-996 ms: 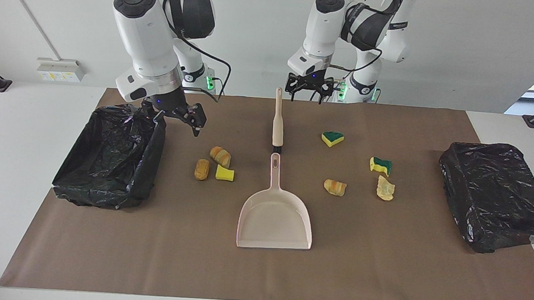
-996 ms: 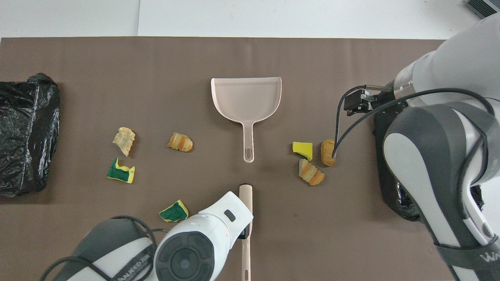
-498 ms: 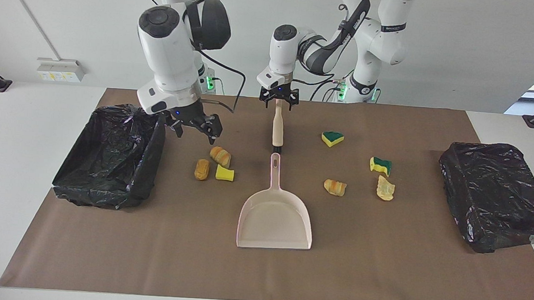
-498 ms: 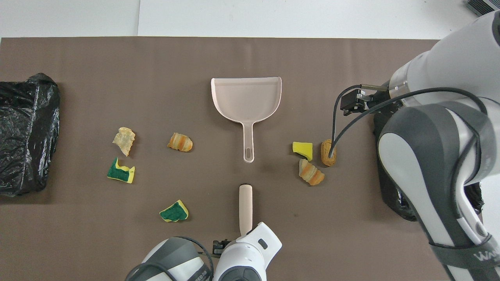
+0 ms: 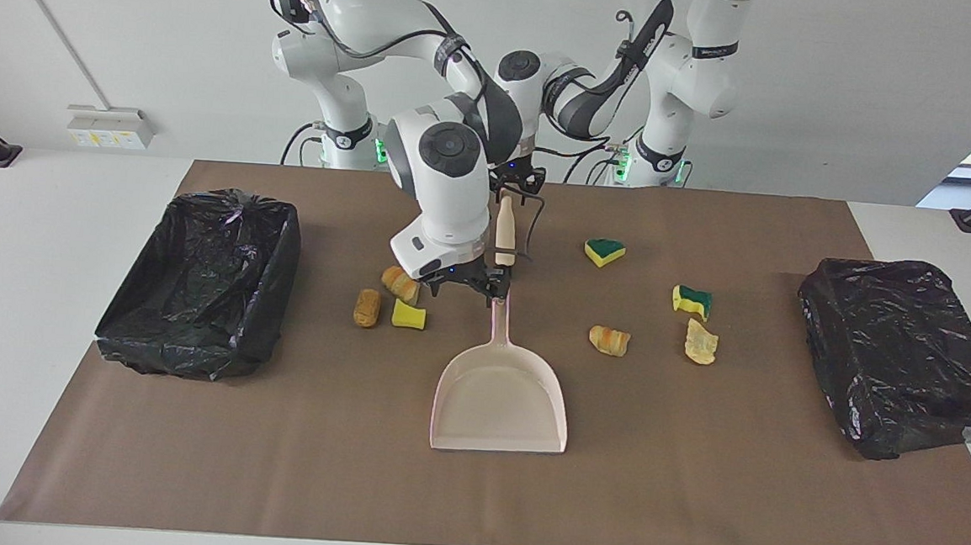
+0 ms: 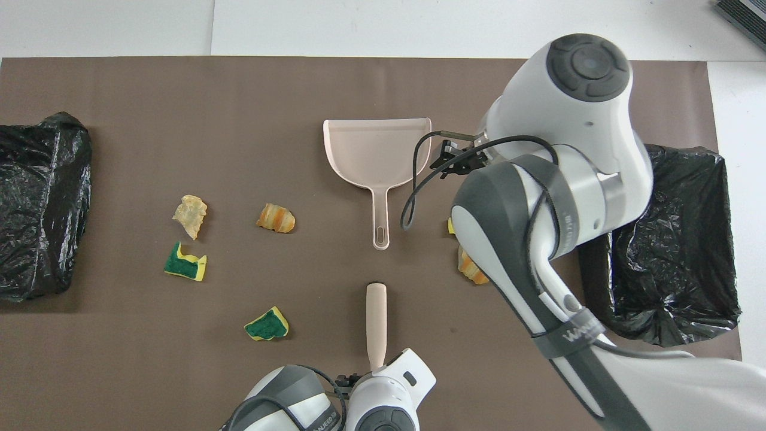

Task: Sweep and dump trash in bin
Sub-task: 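Grasp the dustpan handle with the right gripper while the left gripper grasps the brush, then move the brush with the left gripper behind the bread and sponges, then sweep the trash with the left gripper while the right gripper slides the dustpan closer, then reposition the brush with the left gripper behind the gathered trash pile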

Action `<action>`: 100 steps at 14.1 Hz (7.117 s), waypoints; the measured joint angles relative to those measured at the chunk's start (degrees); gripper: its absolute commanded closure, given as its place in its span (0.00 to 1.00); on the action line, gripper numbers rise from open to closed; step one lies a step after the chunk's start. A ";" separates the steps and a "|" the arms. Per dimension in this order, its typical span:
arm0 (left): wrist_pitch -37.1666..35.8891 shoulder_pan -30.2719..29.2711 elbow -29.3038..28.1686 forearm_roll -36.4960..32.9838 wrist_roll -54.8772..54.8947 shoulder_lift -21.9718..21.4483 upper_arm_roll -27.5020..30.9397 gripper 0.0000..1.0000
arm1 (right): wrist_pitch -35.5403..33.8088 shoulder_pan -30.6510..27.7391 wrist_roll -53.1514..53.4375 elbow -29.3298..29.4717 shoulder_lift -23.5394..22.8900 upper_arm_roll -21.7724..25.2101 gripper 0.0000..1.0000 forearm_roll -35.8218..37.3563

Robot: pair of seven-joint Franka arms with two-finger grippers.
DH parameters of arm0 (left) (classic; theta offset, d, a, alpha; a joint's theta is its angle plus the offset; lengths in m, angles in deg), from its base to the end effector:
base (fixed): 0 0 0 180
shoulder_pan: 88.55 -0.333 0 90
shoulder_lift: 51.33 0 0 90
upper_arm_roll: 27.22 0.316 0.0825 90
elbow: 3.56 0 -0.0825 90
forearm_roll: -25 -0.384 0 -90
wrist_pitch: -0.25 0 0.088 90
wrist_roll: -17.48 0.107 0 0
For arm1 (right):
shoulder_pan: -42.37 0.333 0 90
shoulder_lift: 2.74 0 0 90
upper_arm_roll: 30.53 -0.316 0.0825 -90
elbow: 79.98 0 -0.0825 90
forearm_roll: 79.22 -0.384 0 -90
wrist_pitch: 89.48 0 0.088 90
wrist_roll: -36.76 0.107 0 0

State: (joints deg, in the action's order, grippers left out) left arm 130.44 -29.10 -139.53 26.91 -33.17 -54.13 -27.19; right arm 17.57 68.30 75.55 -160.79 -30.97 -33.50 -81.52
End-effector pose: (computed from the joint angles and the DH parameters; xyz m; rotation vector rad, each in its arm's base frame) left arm 0.2464 -0.4187 0.3387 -3.1056 0.2035 0.0782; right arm 0.6111 0.3337 0.4156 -3.0928 0.2959 0.0984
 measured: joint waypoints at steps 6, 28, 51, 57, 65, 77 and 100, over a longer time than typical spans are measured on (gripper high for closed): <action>-9.06 -1.59 1.35 -0.82 0.09 -2.39 0.86 1.00 | 1.82 1.50 0.03 0.12 -3.19 -0.04 0.00 0.00; -1.31 -55.71 9.31 -17.92 64.43 3.51 1.65 1.00 | 4.32 2.14 -5.92 -1.60 -4.21 -0.68 1.00 -3.71; -24.67 -43.30 9.83 -10.23 69.10 -2.95 1.10 1.00 | -9.76 1.48 -54.25 -13.65 13.43 -0.61 1.00 2.77; -16.39 -44.25 21.18 -10.29 74.36 8.33 1.07 1.00 | -5.19 1.45 -71.74 -23.08 18.03 -0.74 1.00 3.82; -12.66 -44.24 29.16 -10.37 86.81 18.45 0.98 1.00 | -4.79 1.14 -73.09 -29.95 22.08 -0.69 1.00 3.78; -21.46 -39.97 16.54 -10.38 102.15 8.30 -0.05 1.00 | 2.26 2.20 -73.09 -35.71 22.36 -0.90 1.00 3.96; -38.31 -35.71 -13.54 -3.78 8.38 -25.40 -0.29 1.00 | 9.94 3.16 -76.54 -37.94 20.29 -0.95 1.00 6.59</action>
State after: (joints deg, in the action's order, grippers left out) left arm 92.13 -64.82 -153.07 23.13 -24.79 -79.53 -27.49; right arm 27.51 71.46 -0.99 -198.73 -10.68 -34.45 -74.93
